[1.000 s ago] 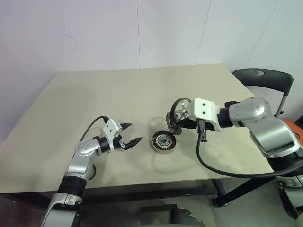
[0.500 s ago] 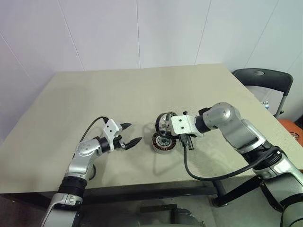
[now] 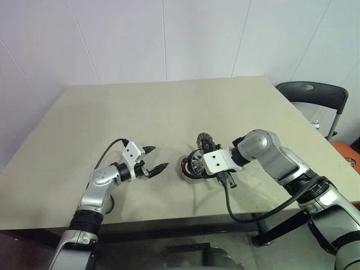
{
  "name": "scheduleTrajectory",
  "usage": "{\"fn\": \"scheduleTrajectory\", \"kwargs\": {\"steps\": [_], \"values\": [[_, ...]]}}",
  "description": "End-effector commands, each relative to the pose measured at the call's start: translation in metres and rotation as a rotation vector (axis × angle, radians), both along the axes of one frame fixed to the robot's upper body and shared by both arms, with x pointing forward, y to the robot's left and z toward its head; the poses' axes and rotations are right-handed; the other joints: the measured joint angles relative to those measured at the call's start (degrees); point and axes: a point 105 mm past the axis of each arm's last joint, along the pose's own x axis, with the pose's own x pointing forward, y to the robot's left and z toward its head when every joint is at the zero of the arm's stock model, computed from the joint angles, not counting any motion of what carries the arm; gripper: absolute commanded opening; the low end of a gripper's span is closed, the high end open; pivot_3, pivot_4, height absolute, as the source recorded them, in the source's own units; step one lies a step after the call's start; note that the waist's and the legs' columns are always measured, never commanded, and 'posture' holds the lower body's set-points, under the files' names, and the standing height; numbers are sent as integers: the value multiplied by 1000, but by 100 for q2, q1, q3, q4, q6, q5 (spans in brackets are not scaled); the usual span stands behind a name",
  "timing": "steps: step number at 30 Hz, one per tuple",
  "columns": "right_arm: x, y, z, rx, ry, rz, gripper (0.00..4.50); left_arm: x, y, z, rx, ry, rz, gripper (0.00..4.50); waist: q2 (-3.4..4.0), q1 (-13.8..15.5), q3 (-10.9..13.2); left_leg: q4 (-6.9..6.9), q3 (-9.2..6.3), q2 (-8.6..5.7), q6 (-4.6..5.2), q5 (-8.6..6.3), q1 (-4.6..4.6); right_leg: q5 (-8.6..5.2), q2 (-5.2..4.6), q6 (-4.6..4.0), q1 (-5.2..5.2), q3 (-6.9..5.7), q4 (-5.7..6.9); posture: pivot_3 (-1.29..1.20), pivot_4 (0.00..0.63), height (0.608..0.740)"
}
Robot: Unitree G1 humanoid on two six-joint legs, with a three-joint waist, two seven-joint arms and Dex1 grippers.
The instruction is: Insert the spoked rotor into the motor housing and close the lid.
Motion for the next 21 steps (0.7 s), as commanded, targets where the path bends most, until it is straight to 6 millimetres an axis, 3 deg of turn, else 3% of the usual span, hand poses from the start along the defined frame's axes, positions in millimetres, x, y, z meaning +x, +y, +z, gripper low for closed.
{"fn": "scheduleTrajectory", "kwargs": {"steps": [1,15,18,21], "values": [[4,8,6,16,-22,24,31,5,1,15,0,-64,3,4500,-1,-5,-1,0,1,0,0,0,1,0,0,0,1,0,1,0,0,740],[7,8,4,10,-28,27,31,4,3,14,0,-62,10,4500,-1,-2,-1,1,9,0,-1,0,5,4,0,-5,0,0,5,0,0,740],[9,8,6,24,-38,14,729,3,3,14,2,-61,8,4500,0,-2,-1,2,9,0,-1,0,5,4,0,-6,0,0,6,0,0,740],[14,12,13,74,-49,-9,1714,4,2,14,5,-60,5,4500,0,-4,-1,1,9,0,-1,1,4,4,0,-6,-2,0,6,0,0,740]]}}
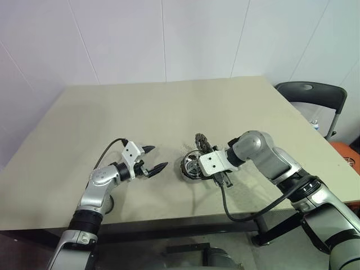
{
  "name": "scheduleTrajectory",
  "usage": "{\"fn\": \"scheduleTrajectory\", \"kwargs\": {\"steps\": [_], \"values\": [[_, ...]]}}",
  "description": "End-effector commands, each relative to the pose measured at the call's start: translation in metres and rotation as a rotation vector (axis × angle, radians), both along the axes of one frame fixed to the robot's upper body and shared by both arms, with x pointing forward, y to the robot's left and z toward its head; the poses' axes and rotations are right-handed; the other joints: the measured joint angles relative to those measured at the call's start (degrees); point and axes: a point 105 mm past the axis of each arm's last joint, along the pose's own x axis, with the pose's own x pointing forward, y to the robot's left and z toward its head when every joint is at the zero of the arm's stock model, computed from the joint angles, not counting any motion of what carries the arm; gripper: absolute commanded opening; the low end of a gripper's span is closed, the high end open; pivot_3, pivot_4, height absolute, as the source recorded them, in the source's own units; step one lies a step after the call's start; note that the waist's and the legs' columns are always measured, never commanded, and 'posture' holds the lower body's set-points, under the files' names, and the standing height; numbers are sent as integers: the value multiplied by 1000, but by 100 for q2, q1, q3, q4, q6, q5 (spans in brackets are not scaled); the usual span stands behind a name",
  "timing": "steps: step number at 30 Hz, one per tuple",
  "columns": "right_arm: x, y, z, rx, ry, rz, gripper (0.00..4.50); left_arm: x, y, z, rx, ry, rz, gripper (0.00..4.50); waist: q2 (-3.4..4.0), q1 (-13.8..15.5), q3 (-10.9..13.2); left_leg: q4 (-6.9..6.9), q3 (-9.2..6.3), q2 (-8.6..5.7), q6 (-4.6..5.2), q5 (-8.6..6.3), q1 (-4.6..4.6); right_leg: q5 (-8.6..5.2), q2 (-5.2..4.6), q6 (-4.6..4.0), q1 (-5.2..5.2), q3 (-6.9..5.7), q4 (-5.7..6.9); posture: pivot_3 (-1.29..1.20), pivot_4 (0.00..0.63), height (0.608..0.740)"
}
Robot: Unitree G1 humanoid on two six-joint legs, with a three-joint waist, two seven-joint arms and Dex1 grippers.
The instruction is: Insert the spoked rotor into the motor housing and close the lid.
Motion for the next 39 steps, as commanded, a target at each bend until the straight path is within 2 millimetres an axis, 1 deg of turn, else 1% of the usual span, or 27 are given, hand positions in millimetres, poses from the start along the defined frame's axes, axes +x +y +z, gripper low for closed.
{"fn": "scheduleTrajectory", "kwargs": {"steps": [1,3,8,10,12,15,16,18,20,21,25,29,31,33,34,36,37,39], "values": [[11,7,24,96,-45,-32,1714,3,0,13,2,-56,-4,4500,0,-3,0,0,0,0,0,0,0,0,0,0,-1,0,0,0,0,740],[14,7,28,121,-43,-56,1714,3,0,12,3,-54,-6,4500,0,-1,0,0,4,0,0,0,-2,2,0,-3,-6,0,1,0,0,740],[18,5,29,133,-44,-77,1714,3,-1,11,4,-51,-10,4500,0,0,0,0,8,0,0,0,-2,4,0,-6,-6,0,1,0,0,740],[18,10,36,199,-21,-89,1714,3,-2,11,3,-51,-12,4500,0,-2,0,0,8,0,0,0,-2,4,0,-6,-7,0,1,0,0,740],[20,20,49,305,12,-118,1714,3,-2,11,3,-51,-13,4500,0,-13,0,0,9,1,0,0,-3,4,0,-6,-9,0,1,0,0,740],[28,23,59,390,13,-186,1714,2,-1,11,2,-51,-13,4500,0,-6,0,-1,18,3,0,0,-3,7,0,-10,-17,0,8,0,0,740],[30,22,59,398,11,-203,1309,2,-1,11,2,-51,-12,4500,0,-5,0,0,19,3,0,0,-3,7,0,-11,-18,0,10,0,0,740],[32,18,55,399,5,-237,790,1,-1,11,1,-50,-12,4500,-1,8,-1,0,20,3,0,0,-3,8,0,-11,-18,0,10,0,0,740],[34,14,49,394,-4,-276,119,1,-1,11,2,-49,-12,4500,-1,0,-1,0,21,2,0,0,-5,8,0,-11,-19,-2,9,0,0,740],[35,12,45,393,-6,-294,55,1,-1,11,2,-49,-12,4500,-2,-3,-1,0,24,2,0,0,-7,8,-1,-11,-24,-2,10,0,0,740],[37,6,35,398,-30,-363,55,2,-2,11,2,-50,-15,4500,-2,-3,-1,-1,30,2,0,0,-11,8,-2,-12,-31,-2,11,0,0,740],[43,-1,27,365,-107,-403,55,2,-3,11,2,-49,-22,4500,-2,-5,-1,0,35,3,0,0,-10,10,-2,-14,-35,-1,18,0,0,740],[49,-6,24,332,-173,-418,55,3,-4,12,2,-49,-24,4500,-2,-6,-1,1,41,3,-1,0,-7,10,-3,-14,-35,0,22,0,0,740],[51,-6,22,327,-186,-424,55,3,-5,12,2,-49,-27,4500,-2,-5,-1,2,45,4,-1,1,-6,10,-3,-15,-35,0,24,0,0,740],[50,-3,23,348,-163,-426,55,3,-5,12,2,-49,-29,4500,-2,-6,-1,2,46,4,-1,1,-6,10,-2,-15,-35,0,24,0,0,740],[40,8,25,419,-56,-418,55,3,-6,12,2,-48,-31,4500,-2,-9,-2,2,61,6,-1,1,-5,11,-2,-15,-35,1,23,0,0,740],[33,17,31,495,24,-413,55,3,-5,11,3,-48,-30,4500,-2,-15,-2,2,61,9,-1,1,-5,11,-2,-15,-35,1,23,0,0,740],[25,27,41,590,119,-407,55,3,-5,11,4,-47,-29,4500,-2,-17,-2,1,63,14,-1,1,-6,12,-2,-17,-37,1,23,0,0,740]]}}
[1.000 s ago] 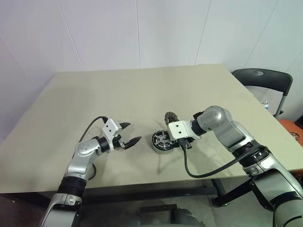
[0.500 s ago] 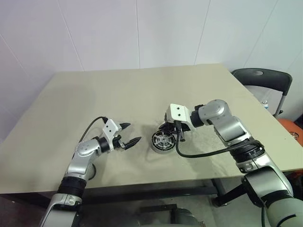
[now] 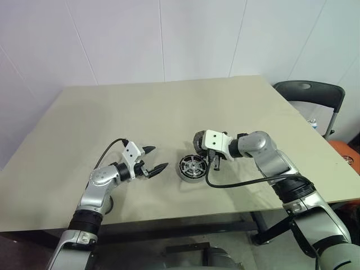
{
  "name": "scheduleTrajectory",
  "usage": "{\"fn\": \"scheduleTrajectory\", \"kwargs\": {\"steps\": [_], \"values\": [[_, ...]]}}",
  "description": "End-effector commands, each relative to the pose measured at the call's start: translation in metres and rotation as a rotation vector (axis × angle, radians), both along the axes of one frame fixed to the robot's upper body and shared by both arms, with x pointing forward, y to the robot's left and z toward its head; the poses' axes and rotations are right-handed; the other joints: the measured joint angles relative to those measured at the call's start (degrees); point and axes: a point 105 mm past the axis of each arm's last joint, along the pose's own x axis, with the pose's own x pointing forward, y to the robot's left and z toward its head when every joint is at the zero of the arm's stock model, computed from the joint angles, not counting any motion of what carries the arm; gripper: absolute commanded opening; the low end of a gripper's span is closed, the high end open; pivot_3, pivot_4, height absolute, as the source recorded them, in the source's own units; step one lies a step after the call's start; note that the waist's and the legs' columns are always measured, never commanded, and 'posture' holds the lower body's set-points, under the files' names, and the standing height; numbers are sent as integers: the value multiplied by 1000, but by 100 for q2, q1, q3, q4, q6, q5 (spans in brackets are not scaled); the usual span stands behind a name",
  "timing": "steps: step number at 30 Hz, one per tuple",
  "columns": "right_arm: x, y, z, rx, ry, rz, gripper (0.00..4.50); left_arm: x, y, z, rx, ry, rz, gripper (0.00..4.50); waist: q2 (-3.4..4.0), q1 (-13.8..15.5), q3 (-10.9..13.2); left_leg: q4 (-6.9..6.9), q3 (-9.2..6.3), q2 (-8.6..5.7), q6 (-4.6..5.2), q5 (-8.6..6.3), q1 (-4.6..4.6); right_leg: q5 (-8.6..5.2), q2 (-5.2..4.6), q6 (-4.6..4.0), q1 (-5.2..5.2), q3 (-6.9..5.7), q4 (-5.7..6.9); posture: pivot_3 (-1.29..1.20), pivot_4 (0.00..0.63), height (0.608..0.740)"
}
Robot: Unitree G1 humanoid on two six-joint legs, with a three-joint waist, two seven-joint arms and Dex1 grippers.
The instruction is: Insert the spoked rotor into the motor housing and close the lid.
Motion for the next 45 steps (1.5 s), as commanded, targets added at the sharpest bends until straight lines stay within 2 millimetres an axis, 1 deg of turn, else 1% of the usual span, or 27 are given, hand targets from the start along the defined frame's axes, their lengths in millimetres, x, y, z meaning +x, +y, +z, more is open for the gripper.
{"fn": "scheduleTrajectory", "kwargs": {"steps": [1,3,5,8,11,15,20,22,24,29,33,35,39,41,45], "values": [[-12,20,32,208,59,50,55,4,-3,11,3,-49,-14,4500,0,0,0,0,0,0,0,0,0,0,0,0,-1,0,0,0,0,740],[-12,22,27,207,70,39,55,3,-3,11,4,-48,-11,4500,-1,10,-1,0,-1,1,0,0,1,3,0,-4,-1,0,1,0,0,740],[-11,20,18,166,63,19,55,3,-2,11,4,-49,-8,4500,-4,19,-3,3,1,0,1,0,3,6,-1,-5,3,0,0,0,0,740],[-7,13,4,80,28,-14,55,3,-1,11,5,-51,-6,4500,-5,8,-3,3,23,1,1,0,5,9,0,-3,0,0,2,0,0,740],[-5,8,-6,35,11,-43,55,3,0,12,6,-54,-4,4500,-5,6,-3,2,28,3,1,0,4,10,0,-3,-6,0,4,0,0,740],[-8,3,-20,-1,18,-73,55,4,0,13,7,-56,-2,4500,-5,6,-4,3,33,6,1,0,4,13,0,-6,-6,0,4,0,0,740],[-13,-3,-31,-31,63,-96,55,4,1,13,8,-57,-2,4500,-13,9,-13,4,40,9,1,0,14,17,1,-8,5,0,3,0,0,740],[-20,-11,-45,-112,103,-91,55,4,0,13,8,-57,-3,4500,-16,17,-19,5,40,10,1,0,15,18,1,-8,7,0,3,0,0,740],[-20,-17,-52,-153,100,-107,55,4,0,13,6,-58,-3,4500,-26,19,-29,4,40,10,2,-1,15,18,1,-8,7,0,2,0,0,740],[-19,-17,-52,-145,103,-119,55,4,0,13,6,-58,-2,4500,-30,25,-42,4,40,10,4,-2,41,18,1,-8,43,-1,-8,0,0,740],[-12,-16,-47,-118,74,-142,55,4,0,12,7,-56,-1,4500,-29,25,-40,-6,39,15,21,-12,104,15,3,-5,114,-5,-27,0,0,740],[-7,-10,-42,-59,64,-159,55,3,0,12,7,-56,-2,4500,-30,16,-41,-5,39,16,26,-14,106,15,3,-5,119,-4,-30,0,0,740],[1,6,-19,153,86,-204,55,3,0,12,9,-54,-3,4500,-31,-47,-38,-6,51,28,26,-15,106,16,9,-6,122,-4,-29,0,0,740],[4,7,-15,181,83,-222,55,4,0,12,9,-54,-4,4500,-28,-88,-37,-6,52,34,20,-12,106,18,14,-8,114,-4,-23,0,0,740],[8,3,-18,173,73,-248,55,3,0,12,10,-54,-5,4500,-26,-130,-35,-7,49,36,14,-9,102,22,15,-11,92,-7,-22,0,0,740]]}}
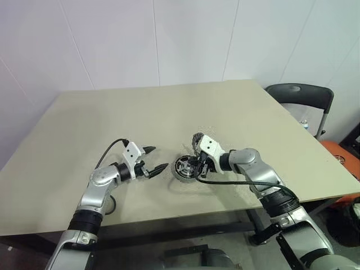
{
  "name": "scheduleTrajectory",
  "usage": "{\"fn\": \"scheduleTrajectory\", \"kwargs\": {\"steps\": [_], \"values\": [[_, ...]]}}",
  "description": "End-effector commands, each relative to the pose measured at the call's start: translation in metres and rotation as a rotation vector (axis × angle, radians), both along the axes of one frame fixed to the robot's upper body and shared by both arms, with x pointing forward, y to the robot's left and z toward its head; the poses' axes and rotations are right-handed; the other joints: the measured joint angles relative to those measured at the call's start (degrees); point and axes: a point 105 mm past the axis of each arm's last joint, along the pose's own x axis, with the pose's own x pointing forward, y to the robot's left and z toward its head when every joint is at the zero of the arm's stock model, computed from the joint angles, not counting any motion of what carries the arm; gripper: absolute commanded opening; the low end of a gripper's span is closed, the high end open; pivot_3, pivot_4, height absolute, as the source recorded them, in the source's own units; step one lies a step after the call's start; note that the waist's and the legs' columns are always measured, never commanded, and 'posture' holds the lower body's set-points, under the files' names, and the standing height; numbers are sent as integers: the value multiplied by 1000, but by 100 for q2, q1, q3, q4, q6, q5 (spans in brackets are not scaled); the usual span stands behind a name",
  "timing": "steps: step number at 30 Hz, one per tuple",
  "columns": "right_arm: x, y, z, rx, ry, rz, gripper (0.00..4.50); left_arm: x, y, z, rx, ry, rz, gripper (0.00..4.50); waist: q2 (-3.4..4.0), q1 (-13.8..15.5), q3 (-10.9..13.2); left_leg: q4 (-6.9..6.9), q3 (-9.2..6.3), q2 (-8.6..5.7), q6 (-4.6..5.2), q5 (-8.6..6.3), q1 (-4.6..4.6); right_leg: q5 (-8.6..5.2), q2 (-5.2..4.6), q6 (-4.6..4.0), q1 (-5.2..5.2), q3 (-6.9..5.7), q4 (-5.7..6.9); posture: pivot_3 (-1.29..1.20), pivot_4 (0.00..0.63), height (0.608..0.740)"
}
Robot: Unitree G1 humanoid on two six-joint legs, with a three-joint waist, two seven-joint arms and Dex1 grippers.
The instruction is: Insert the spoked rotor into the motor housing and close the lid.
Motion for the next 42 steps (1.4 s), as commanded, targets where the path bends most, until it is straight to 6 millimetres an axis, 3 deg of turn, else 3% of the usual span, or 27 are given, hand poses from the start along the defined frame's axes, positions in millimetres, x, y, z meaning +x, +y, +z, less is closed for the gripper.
{"fn": "scheduleTrajectory", "kwargs": {"steps": [1,8,13,24,30,35,39,42], "values": [[8,-2,11,10,-49,-24,55,4,0,13,4,-56,-5,4500,1,-5,0,-1,0,0,1,-1,-2,0,0,0,-2,0,-3,0,0,740],[6,1,-2,-29,-47,-34,55,3,0,12,6,-53,-6,4500,2,-5,1,-6,3,0,8,-6,-6,0,0,0,-4,0,-15,0,0,740],[0,24,11,132,-11,-25,55,2,0,11,6,-51,-7,4500,4,-24,3,-8,3,3,5,-8,-5,0,4,0,-4,0,-14,0,0,740],[-17,38,-21,-41,-13,55,55,3,0,11,5,-53,-4,4500,9,-21,5,-9,6,5,3,-10,-1,0,7,1,-3,0,-13,0,0,740],[-15,29,-30,-141,-50,52,55,4,0,11,5,-55,-2,4500,8,-15,3,-8,6,6,2,-10,3,-1,8,1,6,0,-9,0,0,740],[-6,24,-25,-145,-94,7,55,4,-3,12,0,-57,-6,4500,7,-12,3,-8,6,6,1,-10,4,-1,8,1,14,0,-6,0,0,740],[-9,34,-3,67,-23,-12,55,3,-10,15,-42,-51,-28,4500,9,-7,4,-7,5,7,0,-9,4,-1,8,1,16,0,-3,0,0,740],[-8,28,13,170,-2,-20,55,4,-15,22,-106,-40,-47,4500,12,-3,7,-6,1,7,-1,-8,4,0,8,0,2,-2,-5,0,0,740]]}}
